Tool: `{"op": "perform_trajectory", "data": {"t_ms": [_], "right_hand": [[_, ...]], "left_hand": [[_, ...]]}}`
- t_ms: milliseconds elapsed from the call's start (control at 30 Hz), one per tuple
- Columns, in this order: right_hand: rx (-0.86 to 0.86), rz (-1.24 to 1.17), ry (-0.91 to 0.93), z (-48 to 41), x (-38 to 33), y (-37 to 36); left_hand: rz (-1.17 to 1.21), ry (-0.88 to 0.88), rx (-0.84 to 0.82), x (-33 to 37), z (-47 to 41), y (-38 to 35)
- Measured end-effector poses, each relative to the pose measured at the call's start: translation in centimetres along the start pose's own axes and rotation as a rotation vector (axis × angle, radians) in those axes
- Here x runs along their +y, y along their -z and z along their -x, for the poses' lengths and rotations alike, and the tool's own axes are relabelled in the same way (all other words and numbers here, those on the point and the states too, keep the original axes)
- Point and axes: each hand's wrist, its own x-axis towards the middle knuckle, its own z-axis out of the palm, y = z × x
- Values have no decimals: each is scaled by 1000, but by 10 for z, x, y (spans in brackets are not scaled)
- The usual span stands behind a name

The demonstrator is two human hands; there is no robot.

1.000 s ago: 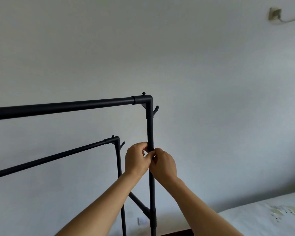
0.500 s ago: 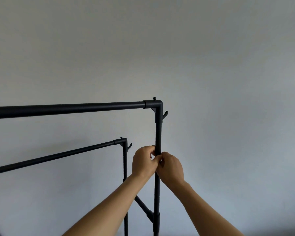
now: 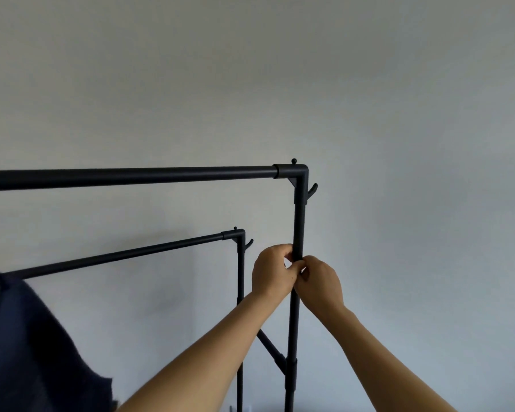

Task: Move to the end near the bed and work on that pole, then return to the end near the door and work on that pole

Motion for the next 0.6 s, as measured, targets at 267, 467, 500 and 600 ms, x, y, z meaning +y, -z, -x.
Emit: {"op": "perform_trajectory", "data": {"t_ms": [267, 467, 500, 600], "right_hand": [[34, -101, -47, 8, -2, -6], [261, -349, 44, 23, -32, 0], [265, -367, 89, 23, -43, 3], [257, -475, 178, 26, -80, 7]], "left_hand": [[62, 113, 8, 2, 10, 4], [238, 137, 181, 23, 19, 26], [263, 114, 239, 28, 20, 34], [307, 46, 406, 38, 28, 64]]}}
